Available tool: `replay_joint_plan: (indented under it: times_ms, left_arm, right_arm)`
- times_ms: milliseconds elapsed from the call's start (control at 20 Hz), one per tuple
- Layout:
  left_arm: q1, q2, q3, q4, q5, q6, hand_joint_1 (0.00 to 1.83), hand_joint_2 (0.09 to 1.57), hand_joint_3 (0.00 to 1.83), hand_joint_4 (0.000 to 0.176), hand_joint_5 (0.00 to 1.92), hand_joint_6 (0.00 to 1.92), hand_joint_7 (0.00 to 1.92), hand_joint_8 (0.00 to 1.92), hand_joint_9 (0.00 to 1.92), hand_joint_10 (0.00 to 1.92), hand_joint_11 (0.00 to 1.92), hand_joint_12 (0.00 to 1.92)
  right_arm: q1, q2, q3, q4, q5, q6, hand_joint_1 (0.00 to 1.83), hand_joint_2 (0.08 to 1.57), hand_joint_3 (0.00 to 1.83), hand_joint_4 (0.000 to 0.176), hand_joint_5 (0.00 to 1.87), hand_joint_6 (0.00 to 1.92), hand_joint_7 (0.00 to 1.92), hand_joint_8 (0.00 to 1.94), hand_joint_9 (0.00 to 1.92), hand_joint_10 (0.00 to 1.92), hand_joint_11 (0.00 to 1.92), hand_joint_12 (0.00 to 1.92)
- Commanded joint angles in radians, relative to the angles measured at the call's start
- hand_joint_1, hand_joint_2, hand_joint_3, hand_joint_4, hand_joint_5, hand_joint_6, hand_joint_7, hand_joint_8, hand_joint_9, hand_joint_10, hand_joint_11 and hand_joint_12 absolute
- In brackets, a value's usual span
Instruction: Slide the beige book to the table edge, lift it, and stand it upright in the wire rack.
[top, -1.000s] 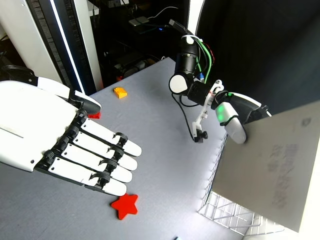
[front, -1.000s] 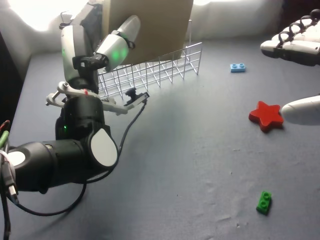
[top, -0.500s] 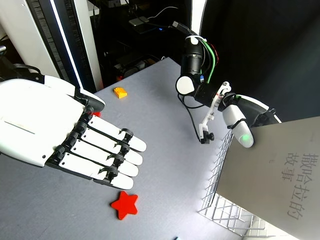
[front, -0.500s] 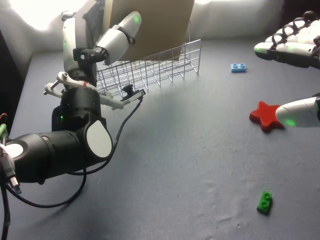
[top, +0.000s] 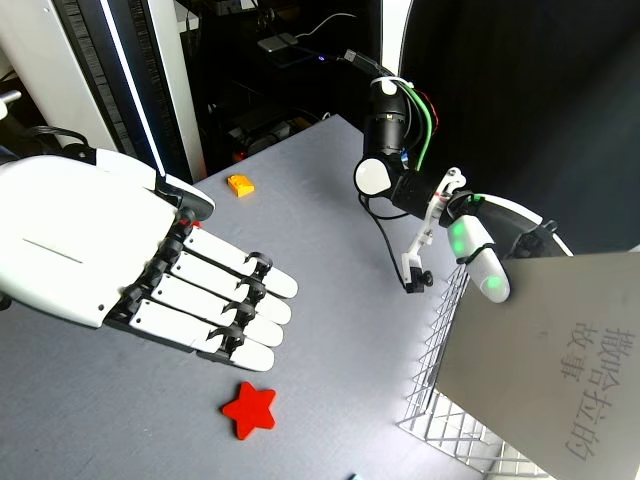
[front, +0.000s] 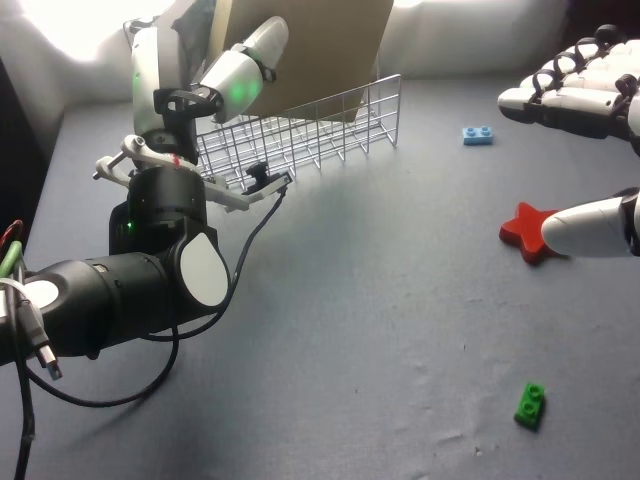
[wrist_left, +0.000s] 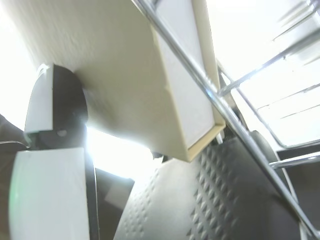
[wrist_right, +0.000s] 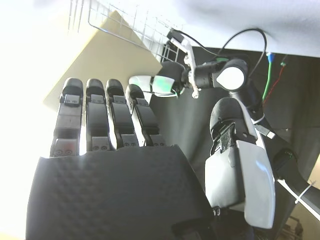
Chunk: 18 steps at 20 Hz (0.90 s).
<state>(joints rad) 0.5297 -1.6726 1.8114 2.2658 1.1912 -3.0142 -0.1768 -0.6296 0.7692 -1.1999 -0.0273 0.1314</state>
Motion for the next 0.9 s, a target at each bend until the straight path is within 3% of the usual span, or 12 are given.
replay_joint_plan:
  times_ms: [0, 450, 500, 600, 650, 700, 800, 850]
  left_arm:
    - [0.009, 0.004, 0.005, 0.018, 0.074, -0.003, 1.33, 1.25, 0.0, 0.0, 0.7, 1.26, 0.74, 1.49, 0.63, 1.57, 0.48, 1.53]
    - [0.005, 0.004, 0.026, 0.004, 0.089, -0.003, 1.33, 1.25, 0.0, 0.0, 0.69, 1.26, 0.75, 1.49, 0.64, 1.57, 0.5, 1.54]
    - [0.005, 0.004, 0.027, 0.003, 0.089, -0.003, 1.19, 1.27, 0.0, 0.0, 0.68, 1.3, 0.74, 1.53, 0.58, 1.39, 0.44, 1.54]
    - [0.006, 0.006, 0.027, -0.002, 0.093, -0.003, 1.14, 1.28, 0.0, 0.0, 0.64, 1.36, 0.73, 1.54, 0.51, 1.32, 0.34, 1.56]
    - [0.007, 0.006, 0.027, -0.005, 0.094, -0.003, 1.06, 1.15, 0.0, 0.0, 0.41, 0.88, 0.52, 1.04, 0.44, 1.08, 0.22, 1.44]
    - [0.008, 0.007, 0.027, -0.006, 0.094, -0.003, 0.95, 1.08, 0.0, 0.0, 0.29, 0.5, 0.47, 0.62, 0.42, 0.78, 0.14, 1.3]
    - [0.008, 0.007, 0.026, -0.008, 0.097, -0.003, 0.79, 0.99, 0.0, 0.0, 0.26, 0.1, 0.47, 0.12, 0.42, 0.29, 0.05, 1.09]
    - [0.008, 0.007, 0.025, -0.008, 0.097, -0.003, 0.72, 0.97, 0.0, 0.0, 0.23, 0.03, 0.42, 0.03, 0.41, 0.13, 0.01, 1.03]
  right_arm:
    - [0.02, 0.003, -0.001, 0.002, 0.035, 0.006, 0.0, 1.14, 0.0, 0.0, 0.0, 0.0, 0.0, 0.0, 0.0, 0.0, 0.0, 0.0]
    - [0.023, 0.002, -0.001, 0.002, 0.035, 0.007, 0.0, 1.15, 0.0, 0.0, 0.0, 0.0, 0.0, 0.0, 0.0, 0.0, 0.0, 0.0]
    - [0.023, 0.002, -0.001, 0.002, 0.035, 0.007, 0.0, 1.15, 0.0, 0.0, 0.0, 0.0, 0.0, 0.0, 0.0, 0.0, 0.0, 0.0]
    - [0.023, 0.002, -0.001, 0.002, 0.035, 0.007, 0.0, 1.15, 0.0, 0.0, 0.0, 0.0, 0.0, 0.0, 0.0, 0.0, 0.0, 0.0]
    - [0.023, 0.002, -0.001, 0.002, 0.035, 0.007, 0.0, 1.15, 0.0, 0.0, 0.0, 0.0, 0.0, 0.0, 0.0, 0.0, 0.0, 0.0]
    - [0.023, 0.002, -0.001, 0.002, 0.035, 0.007, 0.0, 1.15, 0.0, 0.0, 0.0, 0.0, 0.0, 0.0, 0.0, 0.0, 0.0, 0.0]
    - [0.023, 0.002, -0.001, 0.002, 0.035, 0.007, 0.0, 1.15, 0.0, 0.0, 0.0, 0.0, 0.0, 0.0, 0.0, 0.0, 0.0, 0.0]
    - [0.023, 0.002, -0.001, 0.002, 0.035, 0.007, 0.0, 1.15, 0.0, 0.0, 0.0, 0.0, 0.0, 0.0, 0.0, 0.0, 0.0, 0.0]
